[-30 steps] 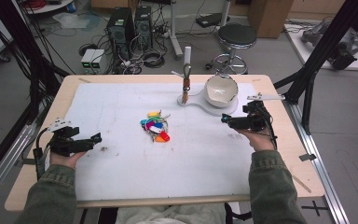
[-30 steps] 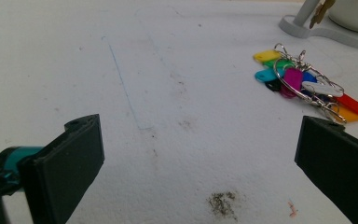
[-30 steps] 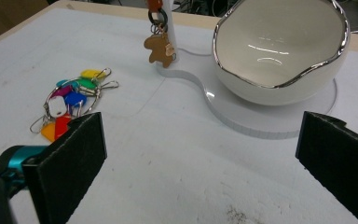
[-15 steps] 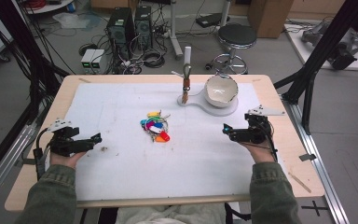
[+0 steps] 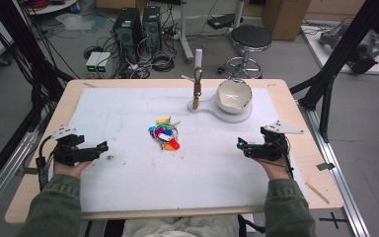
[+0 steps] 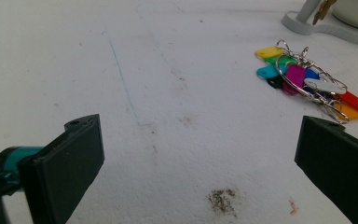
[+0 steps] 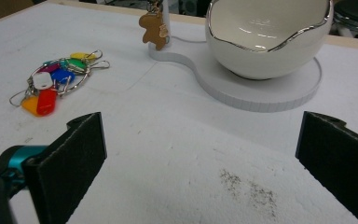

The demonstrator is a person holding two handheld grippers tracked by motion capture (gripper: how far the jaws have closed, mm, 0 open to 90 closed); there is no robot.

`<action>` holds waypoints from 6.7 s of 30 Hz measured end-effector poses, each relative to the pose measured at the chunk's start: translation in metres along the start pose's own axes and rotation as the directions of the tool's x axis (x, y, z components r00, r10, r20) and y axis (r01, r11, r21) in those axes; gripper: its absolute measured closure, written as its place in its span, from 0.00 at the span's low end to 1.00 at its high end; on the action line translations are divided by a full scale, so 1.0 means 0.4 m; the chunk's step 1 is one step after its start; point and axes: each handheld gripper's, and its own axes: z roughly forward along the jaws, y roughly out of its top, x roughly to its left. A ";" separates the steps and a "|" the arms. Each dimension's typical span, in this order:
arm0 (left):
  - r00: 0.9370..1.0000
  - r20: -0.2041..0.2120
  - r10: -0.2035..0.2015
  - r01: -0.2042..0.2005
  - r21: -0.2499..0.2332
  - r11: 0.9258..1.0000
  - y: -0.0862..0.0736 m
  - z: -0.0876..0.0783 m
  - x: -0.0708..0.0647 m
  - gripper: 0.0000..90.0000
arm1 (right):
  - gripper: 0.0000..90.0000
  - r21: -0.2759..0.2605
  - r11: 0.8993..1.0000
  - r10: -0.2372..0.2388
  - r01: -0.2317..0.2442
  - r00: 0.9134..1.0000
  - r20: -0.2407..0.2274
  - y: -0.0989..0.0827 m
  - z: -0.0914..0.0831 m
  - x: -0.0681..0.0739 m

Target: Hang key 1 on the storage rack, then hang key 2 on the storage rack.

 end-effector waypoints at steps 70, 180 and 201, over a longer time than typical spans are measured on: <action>0.976 0.115 0.183 -0.197 0.135 0.971 0.166 0.177 -0.221 0.03 | 0.01 -0.117 0.993 -0.021 0.030 0.997 0.080 -0.069 -0.049 0.020; 0.901 0.258 0.349 -0.384 0.099 0.918 0.295 0.231 -0.303 0.98 | 0.01 -0.106 0.994 -0.003 0.011 0.997 0.075 -0.078 -0.049 0.012; 0.907 0.200 0.369 -0.386 0.050 0.921 0.392 0.194 -0.309 0.97 | 0.01 -0.113 0.994 0.006 0.002 0.998 0.065 -0.079 -0.049 0.004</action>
